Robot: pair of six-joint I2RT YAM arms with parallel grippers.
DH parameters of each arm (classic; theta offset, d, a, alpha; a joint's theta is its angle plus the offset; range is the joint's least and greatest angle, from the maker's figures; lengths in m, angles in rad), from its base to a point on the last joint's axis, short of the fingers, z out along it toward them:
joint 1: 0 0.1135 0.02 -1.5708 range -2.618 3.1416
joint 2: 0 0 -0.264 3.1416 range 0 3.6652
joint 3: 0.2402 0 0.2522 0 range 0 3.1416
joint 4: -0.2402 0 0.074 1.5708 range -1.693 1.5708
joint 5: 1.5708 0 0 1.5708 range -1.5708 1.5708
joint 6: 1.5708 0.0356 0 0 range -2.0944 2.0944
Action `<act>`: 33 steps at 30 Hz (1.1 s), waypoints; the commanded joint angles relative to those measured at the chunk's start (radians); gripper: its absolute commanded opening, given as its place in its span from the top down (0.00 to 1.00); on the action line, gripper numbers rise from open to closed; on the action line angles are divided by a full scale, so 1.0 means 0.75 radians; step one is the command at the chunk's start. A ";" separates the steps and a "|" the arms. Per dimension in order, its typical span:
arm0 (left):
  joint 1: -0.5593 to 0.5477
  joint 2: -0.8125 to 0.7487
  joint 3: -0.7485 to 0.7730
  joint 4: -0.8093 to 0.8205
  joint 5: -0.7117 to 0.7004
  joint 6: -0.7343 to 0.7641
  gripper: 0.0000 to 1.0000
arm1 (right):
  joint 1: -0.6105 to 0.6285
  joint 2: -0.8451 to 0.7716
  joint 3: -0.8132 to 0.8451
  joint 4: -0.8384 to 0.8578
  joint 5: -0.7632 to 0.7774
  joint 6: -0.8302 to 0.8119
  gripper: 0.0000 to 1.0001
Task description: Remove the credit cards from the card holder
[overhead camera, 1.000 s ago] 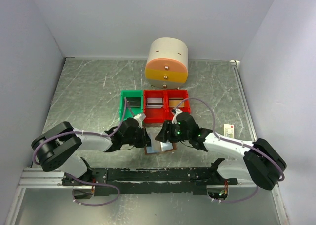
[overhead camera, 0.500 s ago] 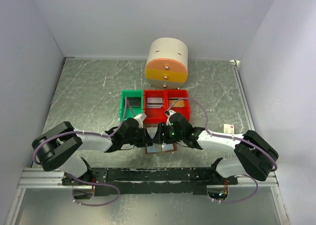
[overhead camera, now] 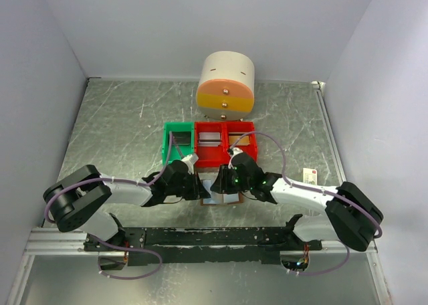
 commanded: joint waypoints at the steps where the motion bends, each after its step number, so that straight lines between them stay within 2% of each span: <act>1: -0.012 -0.016 0.030 -0.001 -0.023 0.026 0.93 | -0.010 -0.042 0.006 -0.070 0.051 -0.014 0.68; 7: -0.029 0.021 0.090 -0.111 -0.074 0.080 0.93 | -0.015 -0.086 -0.001 -0.103 0.057 -0.022 0.68; 15: -0.104 0.075 0.229 -0.377 -0.286 0.149 0.93 | -0.033 -0.121 -0.009 -0.158 0.066 -0.052 0.69; 33: -0.166 0.149 0.286 -0.491 -0.408 0.136 0.93 | -0.073 -0.155 0.004 -0.273 0.102 -0.096 0.74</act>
